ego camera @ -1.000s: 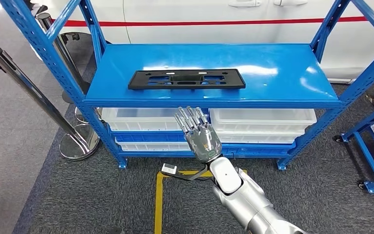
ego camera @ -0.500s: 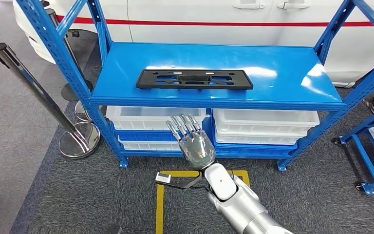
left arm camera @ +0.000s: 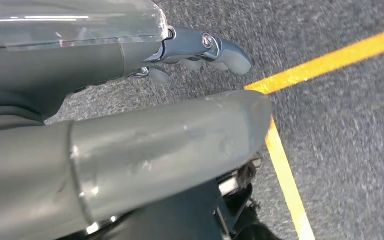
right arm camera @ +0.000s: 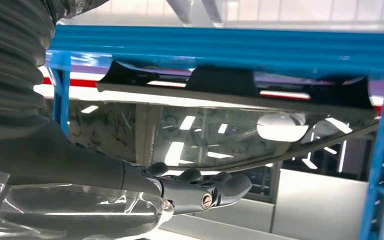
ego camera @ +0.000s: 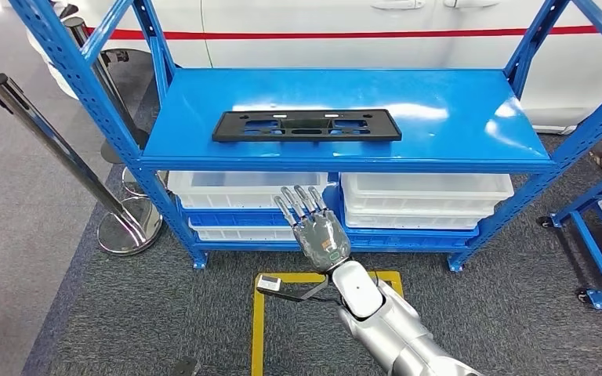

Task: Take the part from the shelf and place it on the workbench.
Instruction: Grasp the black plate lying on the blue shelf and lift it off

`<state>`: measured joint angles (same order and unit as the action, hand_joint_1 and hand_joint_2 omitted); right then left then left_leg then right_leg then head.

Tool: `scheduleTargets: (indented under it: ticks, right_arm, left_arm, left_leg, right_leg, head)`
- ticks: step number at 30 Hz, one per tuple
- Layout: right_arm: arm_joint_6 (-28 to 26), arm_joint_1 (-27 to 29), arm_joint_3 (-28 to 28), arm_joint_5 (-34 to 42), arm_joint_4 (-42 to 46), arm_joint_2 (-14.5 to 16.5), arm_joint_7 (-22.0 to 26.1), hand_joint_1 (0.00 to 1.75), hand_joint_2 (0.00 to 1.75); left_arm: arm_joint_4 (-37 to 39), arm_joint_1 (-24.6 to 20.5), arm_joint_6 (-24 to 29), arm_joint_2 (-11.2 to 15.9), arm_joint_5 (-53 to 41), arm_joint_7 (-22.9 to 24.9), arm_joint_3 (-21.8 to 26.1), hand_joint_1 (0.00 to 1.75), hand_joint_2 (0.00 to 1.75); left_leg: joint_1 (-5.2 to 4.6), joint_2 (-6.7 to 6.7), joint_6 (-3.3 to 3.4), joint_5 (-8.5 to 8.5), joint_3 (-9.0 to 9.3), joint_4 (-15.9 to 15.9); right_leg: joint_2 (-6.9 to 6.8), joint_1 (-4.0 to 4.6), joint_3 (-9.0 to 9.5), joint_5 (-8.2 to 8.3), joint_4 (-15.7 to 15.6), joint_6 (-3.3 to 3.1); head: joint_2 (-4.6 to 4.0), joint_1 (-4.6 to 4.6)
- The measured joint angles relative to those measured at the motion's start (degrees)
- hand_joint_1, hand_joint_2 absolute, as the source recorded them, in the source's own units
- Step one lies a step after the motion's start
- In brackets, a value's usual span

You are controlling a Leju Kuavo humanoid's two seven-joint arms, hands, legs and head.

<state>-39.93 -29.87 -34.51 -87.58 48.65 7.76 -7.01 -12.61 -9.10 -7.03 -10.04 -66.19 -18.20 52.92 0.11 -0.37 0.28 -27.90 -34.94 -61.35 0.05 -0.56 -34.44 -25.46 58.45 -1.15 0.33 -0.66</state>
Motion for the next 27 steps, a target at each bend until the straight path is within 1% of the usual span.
scheduleTargets:
  ticks: [1, 2, 3, 4, 5, 6, 7, 8, 9, 10, 11, 13, 14, 15, 16, 18, 19, 20, 21, 22, 23, 24, 25, 26, 27]
  right_arm:
    - [0.00, -0.04, 0.13, 0.00, -0.12, 0.10, 0.04, 0.00, 1.75]
    - [0.00, -0.06, 0.22, 0.00, -0.26, 0.17, 0.08, 0.00, 1.75]
    - [0.00, -0.04, 0.28, 0.00, -0.41, 0.20, 0.09, 0.00, 1.75]
    - [0.00, -0.02, 0.32, 0.00, -0.56, 0.21, 0.11, 0.00, 1.75]
    - [0.00, 0.00, 0.35, 0.01, -0.72, 0.21, 0.13, 0.00, 1.75]
    - [-0.01, 0.01, 0.40, 0.02, -0.84, 0.22, 0.16, 0.00, 1.75]
    - [-0.01, 0.01, 0.49, 0.03, -0.93, 0.23, 0.21, 0.00, 1.75]
    - [-0.01, 0.00, 0.67, 0.04, -1.02, 0.25, 0.25, 0.00, 1.75]
    - [-0.01, -0.01, 0.95, 0.04, -1.10, 0.28, 0.28, 0.00, 1.75]
    - [-0.01, 0.00, 1.35, 0.04, -1.21, 0.32, 0.27, 0.00, 1.75]
    - [-0.02, 0.01, 1.84, 0.04, -1.34, 0.38, 0.21, 0.00, 1.75]
    - [-0.03, 0.00, 2.94, 0.04, -1.61, 0.49, 0.07, 0.00, 1.75]
    - [-0.04, -0.04, 3.46, 0.03, -1.72, 0.53, -0.01, 0.00, 1.75]
    - [-0.04, -0.09, 3.88, 0.03, -1.80, 0.55, -0.11, 0.00, 1.75]
    - [-0.05, -0.10, 4.30, 0.03, -1.92, 0.55, -0.31, 0.00, 1.75]
    - [-0.04, -0.04, 5.17, 0.04, -2.34, 0.54, -0.75, 0.00, 1.75]
    - [-0.04, 0.02, 5.65, 0.04, -2.62, 0.51, -0.91, 0.00, 1.75]
    - [-0.04, 0.06, 6.06, 0.04, -2.89, 0.49, -0.96, 0.00, 1.75]
    - [-0.05, 0.08, 6.39, 0.04, -3.10, 0.46, -0.97, 0.00, 1.75]
    - [-0.05, 0.07, 6.63, 0.04, -3.24, 0.45, -0.97, 0.00, 1.75]
    - [-0.06, 0.05, 6.86, 0.04, -3.33, 0.45, -0.97, 0.00, 1.75]
    - [-0.07, 0.01, 7.08, 0.04, -3.39, 0.46, -0.96, 0.00, 1.75]
    - [-0.07, 0.00, 7.32, 0.03, -3.43, 0.46, -0.94, 0.00, 1.75]
    - [-0.07, -0.01, 7.54, 0.03, -3.46, 0.46, -0.92, 0.00, 1.75]
    - [-0.07, 0.01, 7.74, 0.02, -3.48, 0.47, -0.91, 0.00, 1.75]
  left_arm:
    - [0.01, 0.02, 0.01, 0.01, 0.01, -0.01, -0.01, 0.00, 0.00]
    - [0.01, 0.06, 0.01, 0.02, 0.01, -0.01, -0.02, 0.00, 0.00]
    - [0.01, 0.12, 0.01, 0.02, 0.02, -0.01, -0.02, 0.00, 0.00]
    - [0.01, 0.19, 0.01, 0.03, 0.02, -0.01, -0.02, 0.00, 0.00]
    - [0.01, 0.24, 0.01, 0.03, 0.03, -0.01, -0.02, 0.00, 0.00]
    - [0.01, 0.27, 0.01, 0.03, 0.03, -0.03, -0.03, 0.00, 0.00]
    - [0.01, 0.27, 0.01, 0.05, 0.04, -0.10, -0.03, 0.00, 0.00]
    - [0.01, 0.24, 0.02, 0.07, 0.05, -0.19, -0.05, 0.00, 0.00]
    - [0.02, 0.20, 0.03, 0.08, 0.07, -0.32, -0.07, 0.00, 0.00]
    - [0.02, 0.20, 0.03, 0.09, 0.08, -0.46, -0.10, 0.00, 0.00]
    - [0.02, 0.25, 0.03, 0.09, 0.09, -0.58, -0.14, 0.00, 0.00]
    - [0.02, 0.44, 0.04, 0.11, 0.13, -0.77, -0.20, 0.00, 0.00]
    - [0.02, 0.49, 0.05, 0.12, 0.15, -0.82, -0.24, 0.00, 0.00]
    - [0.02, 0.46, 0.06, 0.13, 0.16, -0.85, -0.27, 0.00, 0.00]
    - [0.02, 0.40, 0.05, 0.13, 0.16, -0.87, -0.33, 0.00, 0.00]
    - [0.02, 0.30, -0.01, 0.14, 0.16, -0.87, -0.47, 0.00, 0.00]
    - [0.02, 0.30, -0.04, 0.14, 0.13, -0.86, -0.53, 0.00, 0.00]
    - [0.02, 0.35, -0.08, 0.13, 0.11, -0.86, -0.57, 0.00, 0.00]
    - [0.02, 0.40, -0.11, 0.12, 0.09, -0.86, -0.61, 0.00, 0.00]
    - [0.02, 0.42, -0.14, 0.10, 0.07, -0.86, -0.67, 0.00, 0.00]
    - [0.02, 0.43, -0.16, 0.07, 0.08, -0.87, -0.76, 0.00, 0.00]
    - [0.03, 0.38, -0.18, 0.03, 0.08, -0.89, -0.86, 0.00, 0.00]
    - [0.03, 0.33, -0.19, 0.01, 0.09, -0.91, -0.96, 0.00, 0.00]
    - [0.04, 0.28, -0.20, -0.01, 0.09, -0.93, -1.03, 0.00, 0.00]
    - [0.04, 0.25, -0.21, -0.01, 0.09, -0.95, -1.08, 0.00, 0.00]
  left_leg:
    - [0.15, 0.01, -0.26, -1.69, -1.38, -3.03]
    - [0.26, 0.02, -0.52, -3.51, -3.18, -6.84]
    - [0.39, 0.02, -0.74, -4.81, -4.93, -10.38]
    - [0.52, 0.03, -0.93, -5.20, -6.13, -12.62]
    - [0.65, 0.04, -1.07, -4.46, -6.37, -12.79]
    - [0.78, 0.06, -1.14, -2.70, -5.47, -10.69]
    - [0.92, 0.10, -1.16, -0.44, -3.74, -6.90]
    - [0.94, 0.13, -1.12, 1.14, -1.89, -3.06]
    - [0.89, 0.12, -0.95, 2.14, -0.44, 0.00]
    - [0.78, 0.10, -0.72, 2.42, 0.32, 1.74]
    - [0.62, 0.05, -0.43, 2.14, 0.47, 2.16]
    - [0.65, -0.02, 0.31, 2.28, 0.53, 2.45]
    - [0.72, -0.03, 0.70, 2.34, 0.68, 2.64]
    - [0.82, -0.03, 1.10, 2.41, 0.83, 2.86]
    - [0.84, -0.02, 1.44, 2.42, 0.95, 3.00]
    - [0.71, 0.00, 1.89, 2.25, 0.98, 3.00]
    - [0.64, 0.00, 1.98, 2.16, 1.04, 2.99]
    - [0.58, -0.02, 2.01, 2.04, 1.15, 2.98]
    - [0.54, -0.05, 1.98, 1.89, 1.36, 2.97]
    - [0.50, -0.08, 1.89, 1.69, 1.67, 2.97]
    - [0.47, -0.09, 1.75, 1.44, 1.98, 2.96]
    - [0.37, -0.11, 1.53, 1.19, 2.21, 2.90]
    - [0.30, -0.11, 1.28, 0.99, 2.34, 2.91]
    - [0.23, -0.11, 1.01, 0.83, 2.41, 2.97]
    - [0.17, -0.10, 0.73, 0.71, 2.50, 3.09]
  right_leg:
    - [-0.09, -0.05, 0.13, 0.01, -0.10, -0.19]
    - [-0.13, -0.06, 0.15, -0.03, -0.08, -0.34]
    - [-0.15, -0.05, 0.15, -0.09, -0.03, -0.39]
    - [-0.15, -0.06, 0.17, -0.16, 0.04, -0.40]
    - [-0.13, -0.09, 0.21, -0.27, 0.14, -0.36]
    - [-0.08, -0.14, 0.31, -0.41, 0.25, -0.26]
    - [-0.03, -0.18, 0.45, -0.61, 0.38, -0.09]
    - [0.01, -0.12, 0.52, -0.82, 0.54, 0.14]
    - [0.04, -0.03, 0.51, -0.98, 0.70, 0.40]
    - [0.04, 0.06, 0.44, -1.07, 0.80, 0.68]
    - [0.04, 0.15, 0.37, -1.07, 0.81, 0.97]
    - [0.01, 0.10, 0.42, -1.18, 0.80, 1.62]
    - [0.00, 0.03, 0.27, -1.59, 1.32, 1.92]
    - [0.00, -0.04, -0.36, -2.48, 2.77, 2.17]
    - [0.00, -0.13, -1.68, -3.88, 5.47, 2.36]
    - [0.00, -0.17, -5.75, -6.85, 12.90, 2.58]
    - [0.00, -0.18, -7.49, -7.43, 15.69, 2.64]
    - [0.00, -0.18, -8.31, -6.87, 16.51, 2.60]
    - [0.00, -0.17, -7.97, -5.25, 15.12, 2.47]
    - [0.00, -0.14, -6.61, -2.94, 11.86, 2.24]
    - [0.01, -0.04, -4.79, -0.96, 7.91, 1.92]
    - [0.01, 0.12, -3.16, 0.30, 4.42, 1.65]
    - [0.02, 0.28, -2.08, 0.83, 2.11, 1.42]
    - [0.05, 0.45, -1.61, 0.67, 1.09, 1.22]
    - [0.09, 0.54, -1.51, 0.48, 0.84, 1.05]
  head:
    - [0.00, 0.00]
    - [0.00, 0.00]
    - [0.00, 0.01]
    - [0.00, 0.01]
    - [0.00, 0.01]
    - [0.00, 0.01]
    - [0.00, 0.01]
    - [0.00, 0.01]
    - [0.00, 0.02]
    - [0.00, 0.02]
    - [0.00, 0.03]
    - [0.00, 0.02]
    - [0.00, 0.02]
    - [0.00, 0.02]
    - [0.00, 0.03]
    - [0.00, 0.03]
    - [0.00, 0.03]
    - [0.00, 0.03]
    - [0.00, 0.03]
    - [0.00, 0.03]
    - [0.00, 0.03]
    - [0.00, 0.03]
    - [0.00, 0.02]
    - [0.00, 0.02]
    - [0.00, 0.02]
